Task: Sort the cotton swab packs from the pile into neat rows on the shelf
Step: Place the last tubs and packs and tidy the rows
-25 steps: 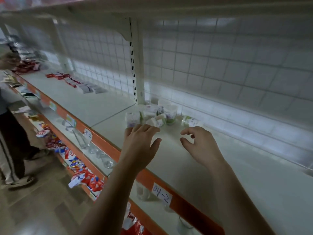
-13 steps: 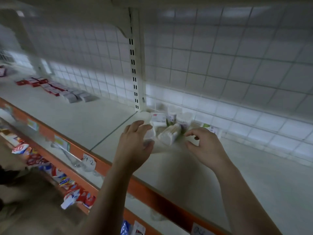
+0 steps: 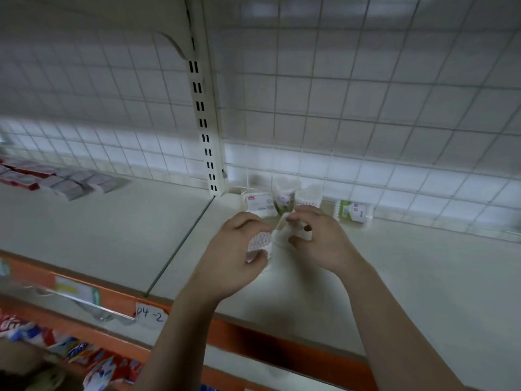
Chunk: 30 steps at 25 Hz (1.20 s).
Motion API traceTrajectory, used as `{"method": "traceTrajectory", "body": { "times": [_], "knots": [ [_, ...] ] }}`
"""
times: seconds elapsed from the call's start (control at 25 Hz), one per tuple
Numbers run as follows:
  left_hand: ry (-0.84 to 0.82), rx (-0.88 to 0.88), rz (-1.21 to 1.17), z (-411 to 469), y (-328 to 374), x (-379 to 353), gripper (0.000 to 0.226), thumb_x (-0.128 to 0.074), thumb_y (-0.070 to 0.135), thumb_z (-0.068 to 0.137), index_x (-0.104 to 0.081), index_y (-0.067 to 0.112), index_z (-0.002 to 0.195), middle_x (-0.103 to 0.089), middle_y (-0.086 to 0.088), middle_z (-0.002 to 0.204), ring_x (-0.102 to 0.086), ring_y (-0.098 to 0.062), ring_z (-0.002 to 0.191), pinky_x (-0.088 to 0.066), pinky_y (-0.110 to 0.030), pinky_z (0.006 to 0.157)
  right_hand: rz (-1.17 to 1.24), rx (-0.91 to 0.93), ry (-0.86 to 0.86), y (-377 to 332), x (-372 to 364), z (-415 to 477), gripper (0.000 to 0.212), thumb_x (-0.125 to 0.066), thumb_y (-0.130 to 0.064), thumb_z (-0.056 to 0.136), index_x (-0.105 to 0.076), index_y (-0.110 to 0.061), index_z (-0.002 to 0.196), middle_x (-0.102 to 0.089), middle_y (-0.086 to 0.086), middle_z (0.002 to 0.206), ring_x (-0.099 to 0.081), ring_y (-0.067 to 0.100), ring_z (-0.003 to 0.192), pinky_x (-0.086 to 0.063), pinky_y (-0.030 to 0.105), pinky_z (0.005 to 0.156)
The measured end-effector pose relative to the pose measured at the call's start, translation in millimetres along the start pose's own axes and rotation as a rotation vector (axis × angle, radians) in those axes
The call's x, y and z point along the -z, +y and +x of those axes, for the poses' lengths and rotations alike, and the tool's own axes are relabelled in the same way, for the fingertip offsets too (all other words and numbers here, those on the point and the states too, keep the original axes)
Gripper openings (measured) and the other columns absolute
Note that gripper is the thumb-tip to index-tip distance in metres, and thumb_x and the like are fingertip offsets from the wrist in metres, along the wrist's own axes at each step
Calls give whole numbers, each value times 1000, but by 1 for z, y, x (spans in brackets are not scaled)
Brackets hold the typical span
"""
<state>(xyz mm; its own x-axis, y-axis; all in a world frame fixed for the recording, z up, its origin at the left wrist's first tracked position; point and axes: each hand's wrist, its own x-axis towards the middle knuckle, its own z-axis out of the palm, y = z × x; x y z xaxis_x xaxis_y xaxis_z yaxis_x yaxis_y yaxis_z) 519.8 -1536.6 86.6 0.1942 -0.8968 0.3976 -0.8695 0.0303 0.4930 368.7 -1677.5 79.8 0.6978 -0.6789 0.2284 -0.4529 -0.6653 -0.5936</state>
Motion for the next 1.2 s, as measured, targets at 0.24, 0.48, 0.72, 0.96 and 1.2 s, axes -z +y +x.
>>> {"method": "traceTrajectory", "body": {
  "times": [0.24, 0.48, 0.72, 0.96, 1.2],
  "knots": [
    [-21, -18, -18, 1, -8, 2, 42, -53, 42, 71, -64, 27, 109, -53, 15, 113, -53, -11, 103, -34, -11, 91, 25, -67, 69, -4, -5, 0, 31, -71, -16, 74, -65, -24, 104, -65, -7, 101, -60, 14, 87, -51, 33, 79],
    [-8, -26, -20, 2, -13, 3, 42, -55, 46, 71, -64, 29, 108, -55, 16, 112, -53, -11, 104, -37, -15, 91, 44, -21, 52, -4, 1, -3, 31, -65, -4, 79, -71, -19, 105, -65, -12, 111, -57, 0, 88, -40, 5, 75],
    [-25, -15, -95, 2, -13, 7, 38, -58, 31, 69, -65, 29, 106, -59, 19, 113, -53, -7, 110, -41, -23, 95, 169, -151, 88, -4, 14, -10, 21, -65, -14, 86, -68, -28, 101, -68, -11, 81, -67, 11, 67, -47, 19, 59],
    [3, 17, -122, -4, -11, 2, 37, -60, 37, 71, -66, 29, 107, -49, 16, 124, -49, 6, 112, -32, -6, 94, 410, -339, 66, -2, 34, -13, 20, -61, -6, 89, -67, -10, 107, -68, 5, 98, -71, 20, 63, -58, 25, 66],
    [82, 65, -56, -3, -10, 2, 39, -63, 52, 73, -66, 27, 103, -51, 14, 104, -55, -2, 93, -42, -16, 86, 207, -268, 30, -1, 28, -13, 26, -50, -18, 95, -64, -29, 114, -62, 0, 106, -63, 18, 67, -56, 29, 57]
  ]
}}
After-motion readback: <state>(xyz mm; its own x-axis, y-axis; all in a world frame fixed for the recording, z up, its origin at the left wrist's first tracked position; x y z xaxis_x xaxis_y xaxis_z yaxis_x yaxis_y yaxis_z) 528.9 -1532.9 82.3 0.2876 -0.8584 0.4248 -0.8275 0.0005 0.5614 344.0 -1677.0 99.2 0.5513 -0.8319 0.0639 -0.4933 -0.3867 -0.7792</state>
